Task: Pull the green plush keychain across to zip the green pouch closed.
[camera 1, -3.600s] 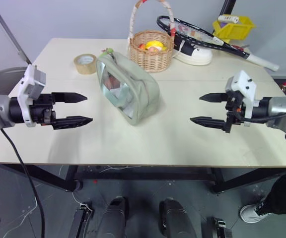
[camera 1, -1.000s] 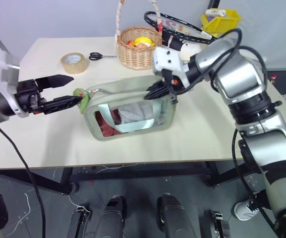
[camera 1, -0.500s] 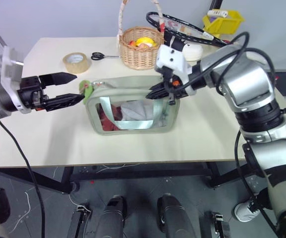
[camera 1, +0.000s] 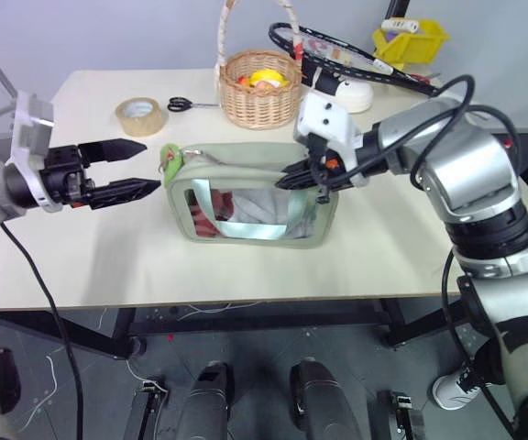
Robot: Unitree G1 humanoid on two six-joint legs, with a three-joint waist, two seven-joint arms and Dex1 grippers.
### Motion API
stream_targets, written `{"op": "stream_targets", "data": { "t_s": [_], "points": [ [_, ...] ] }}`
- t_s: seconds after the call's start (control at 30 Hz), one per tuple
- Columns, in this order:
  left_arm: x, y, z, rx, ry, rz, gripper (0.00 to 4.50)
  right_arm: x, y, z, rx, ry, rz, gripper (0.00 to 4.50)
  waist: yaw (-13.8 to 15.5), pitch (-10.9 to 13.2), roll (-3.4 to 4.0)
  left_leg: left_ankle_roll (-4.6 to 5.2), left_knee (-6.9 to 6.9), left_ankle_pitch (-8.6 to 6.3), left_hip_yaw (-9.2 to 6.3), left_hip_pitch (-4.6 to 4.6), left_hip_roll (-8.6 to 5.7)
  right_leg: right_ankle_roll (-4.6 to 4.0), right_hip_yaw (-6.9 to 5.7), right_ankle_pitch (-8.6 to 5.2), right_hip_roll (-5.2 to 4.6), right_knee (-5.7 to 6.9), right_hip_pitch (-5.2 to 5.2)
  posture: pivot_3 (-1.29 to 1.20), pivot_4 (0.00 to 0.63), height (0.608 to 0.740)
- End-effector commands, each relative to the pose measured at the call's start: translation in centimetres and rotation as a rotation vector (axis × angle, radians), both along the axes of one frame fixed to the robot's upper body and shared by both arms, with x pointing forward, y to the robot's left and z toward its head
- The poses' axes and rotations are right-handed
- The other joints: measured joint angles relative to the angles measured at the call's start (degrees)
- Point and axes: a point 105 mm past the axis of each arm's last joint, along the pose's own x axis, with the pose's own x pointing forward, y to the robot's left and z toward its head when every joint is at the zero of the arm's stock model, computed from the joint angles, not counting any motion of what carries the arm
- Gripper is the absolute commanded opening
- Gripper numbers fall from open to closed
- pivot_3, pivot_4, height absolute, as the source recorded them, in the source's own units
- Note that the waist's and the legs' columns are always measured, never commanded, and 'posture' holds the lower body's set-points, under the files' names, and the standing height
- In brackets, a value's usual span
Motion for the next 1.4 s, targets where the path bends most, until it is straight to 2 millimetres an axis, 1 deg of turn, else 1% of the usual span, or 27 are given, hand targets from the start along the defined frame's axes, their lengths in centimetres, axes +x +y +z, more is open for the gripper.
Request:
{"op": "stream_targets", "data": {
  "t_s": [0.03, 0.07, 0.1, 0.17, 0.23, 0.27, 0.3, 0.37, 0.47, 0.6, 0.7, 0.73, 0.8, 0.83, 1.0, 1.03, 1.17, 1.23, 1.37, 1.4],
  "points": [
    [-0.5, 0.0, 1.2, 0.010, -0.053, -0.008, 4.50, -0.5, -0.2, 0.7, -0.009, -0.066, 0.035, 0.81, 0.0, 0.0, 0.00, 0.00, 0.03, 0.00, 0.00, 0.00, 0.00, -0.02, 0.00, -0.01, 0.00, 0.03, 0.00, 0.00, 0.150, 0.644],
    [-0.5, 0.0, 1.2, 0.010, -0.052, -0.008, 4.50, -0.4, -0.2, 0.7, -0.009, -0.065, 0.032, 1.06, 0.0, 0.0, 0.00, 0.00, 0.06, 0.00, 0.00, 0.00, 0.00, -0.02, 0.00, -0.01, 0.00, 0.06, 0.00, 0.00, 0.150, 0.644],
    [-0.5, 0.0, 1.1, 0.010, -0.051, -0.009, 4.50, -0.4, -0.4, 0.7, -0.013, -0.068, 0.033, 1.51, 0.0, 0.0, 0.00, 0.00, 0.09, 0.00, 0.00, 0.00, 0.00, -0.09, 0.00, -0.05, 0.00, 0.07, 0.00, 0.00, 0.150, 0.644],
    [-0.5, 0.0, 1.1, 0.012, -0.049, -0.010, 4.50, -0.5, -0.5, 0.7, -0.014, -0.071, 0.038, 2.53, 0.1, 0.0, 0.00, 0.00, 0.16, 0.00, 0.00, -0.01, 0.00, -0.16, 0.00, -0.09, 0.00, 0.11, 0.00, 0.00, 0.150, 0.644],
    [-0.6, 0.0, 1.0, 0.016, -0.046, -0.011, 4.50, -0.6, -0.8, 1.2, -0.003, -0.077, 0.034, 3.56, 0.1, 0.0, 0.00, 0.01, 0.21, -0.01, 0.00, -0.02, 0.00, -0.17, -0.01, -0.09, -0.01, 0.13, 0.02, 0.00, 0.150, 0.644],
    [-0.6, 0.1, 1.0, 0.015, -0.046, -0.010, 4.50, -0.8, -1.2, 2.0, 0.015, -0.082, 0.024, 4.09, 0.1, 0.0, 0.00, 0.01, 0.24, -0.01, -0.01, -0.03, 0.00, -0.17, -0.02, -0.09, -0.01, 0.14, 0.02, 0.00, 0.150, 0.644],
    [-0.6, 0.1, 1.1, 0.015, -0.046, -0.009, 4.50, -1.0, -1.6, 2.6, 0.025, -0.087, 0.018, 4.48, 0.2, 0.0, 0.00, 0.01, 0.28, -0.01, -0.02, -0.05, 0.00, -0.18, -0.02, -0.10, -0.02, 0.15, 0.02, 0.00, 0.150, 0.644],
    [-0.6, 0.2, 1.0, 0.012, -0.045, -0.003, 4.50, -1.5, -2.5, 3.5, 0.037, -0.094, 0.011, 4.48, 0.3, 0.0, 0.00, 0.01, 0.31, -0.01, -0.03, -0.08, -0.01, -0.18, -0.04, -0.10, -0.04, 0.16, 0.01, 0.00, 0.150, 0.644],
    [-0.5, 0.5, 1.0, 0.007, -0.045, 0.012, 4.50, -2.0, -3.5, 3.7, 0.031, -0.108, 0.002, 4.48, 0.4, 0.0, 0.00, 0.01, 0.35, -0.02, -0.05, -0.14, -0.02, -0.19, -0.10, -0.11, -0.18, 0.15, 0.00, 0.00, 0.150, 0.644],
    [-0.2, 0.8, 1.0, 0.004, -0.046, 0.034, 4.50, -1.8, -4.6, 3.2, 0.018, -0.123, -0.035, 4.48, 0.4, 0.0, 0.00, 0.01, 0.35, -0.02, -0.05, -0.14, -0.02, -0.28, -0.15, -0.15, -0.28, 0.17, 0.00, 0.00, 0.150, 0.644],
    [0.1, 1.1, 0.9, 0.002, -0.046, 0.049, 4.50, -1.3, -5.5, 1.9, -0.024, -0.128, -0.069, 4.48, 0.4, 0.0, 0.00, 0.01, 0.36, -0.02, -0.03, -0.14, -0.04, -0.29, -0.15, -0.16, -0.33, 0.17, -0.01, 0.00, 0.150, 0.644],
    [0.2, 1.1, 0.9, 0.001, -0.048, 0.054, 4.50, -1.2, -5.6, 1.5, -0.026, -0.119, -0.077, 4.24, 0.4, 0.0, 0.00, 0.01, 0.36, -0.02, -0.03, -0.14, -0.07, -0.29, -0.15, -0.16, -0.35, 0.18, -0.01, 0.00, 0.150, 0.644],
    [0.5, 1.2, 1.0, -0.002, -0.049, 0.057, 4.50, -0.9, -5.8, 0.9, -0.031, -0.106, -0.089, 3.60, 0.4, 0.0, 0.00, 0.01, 0.36, -0.02, -0.01, -0.16, -0.06, -0.30, -0.16, -0.17, -0.38, 0.19, -0.01, 0.00, 0.150, 0.644],
    [0.5, 1.1, 0.9, -0.002, -0.050, 0.057, 4.50, -0.7, -5.9, 0.7, -0.037, -0.106, -0.097, 3.14, 0.4, 0.0, 0.00, 0.01, 0.36, -0.02, -0.01, -0.16, -0.06, -0.31, -0.16, -0.17, -0.38, 0.19, -0.01, 0.00, 0.150, 0.644],
    [1.1, 1.1, 0.7, -0.002, -0.046, 0.066, 4.50, -0.2, -6.1, 0.3, -0.036, -0.108, -0.114, 0.49, 0.6, 0.0, 0.00, 0.01, 0.40, -0.02, -0.01, -0.18, -0.07, -0.45, -0.18, -0.25, -0.39, 0.21, -0.01, 0.00, 0.150, 0.644],
    [1.3, 1.1, 0.6, -0.002, -0.042, 0.070, 4.50, -0.2, -6.1, 0.3, -0.035, -0.106, -0.114, 0.06, 0.6, 0.0, 0.00, 0.01, 0.41, -0.02, -0.01, -0.18, -0.06, -0.45, -0.19, -0.25, -0.39, 0.22, -0.01, 0.00, 0.150, 0.644],
    [2.7, 1.6, 0.2, -0.044, 0.009, 0.110, 4.50, -0.2, -6.1, 0.0, -0.036, -0.094, -0.107, 0.06, 0.8, 0.0, 0.00, 0.01, 0.43, -0.02, 0.00, -0.19, -0.07, -0.44, -0.19, -0.25, -0.39, 0.24, -0.01, 0.00, 0.150, 0.644],
    [3.9, 1.9, -0.4, -0.056, 0.044, 0.146, 4.50, -0.3, -6.1, -0.1, -0.039, -0.095, -0.104, 0.06, 0.9, 0.0, 0.00, 0.01, 0.45, -0.02, 0.00, -0.19, -0.07, -0.43, -0.20, -0.26, -0.39, 0.27, 0.00, 0.00, 0.150, 0.644],
    [5.5, 1.8, -1.1, -0.088, 0.092, 0.175, 4.50, -0.2, -6.0, -0.2, -0.038, -0.097, -0.104, 0.06, 1.0, 0.0, 0.00, 0.02, 0.49, -0.02, 0.02, -0.19, -0.09, -0.38, -0.20, -0.27, -0.38, 0.35, -0.01, 0.00, 0.150, 0.644],
    [6.2, 1.8, -1.4, -0.095, 0.105, 0.199, 4.50, -0.2, -6.0, -0.2, -0.039, -0.099, -0.102, 0.06, 1.1, 0.0, -0.01, 0.02, 0.50, -0.02, 0.03, -0.19, -0.09, -0.36, -0.20, -0.28, -0.39, 0.39, -0.01, 0.00, 0.150, 0.644]
  ]
}}
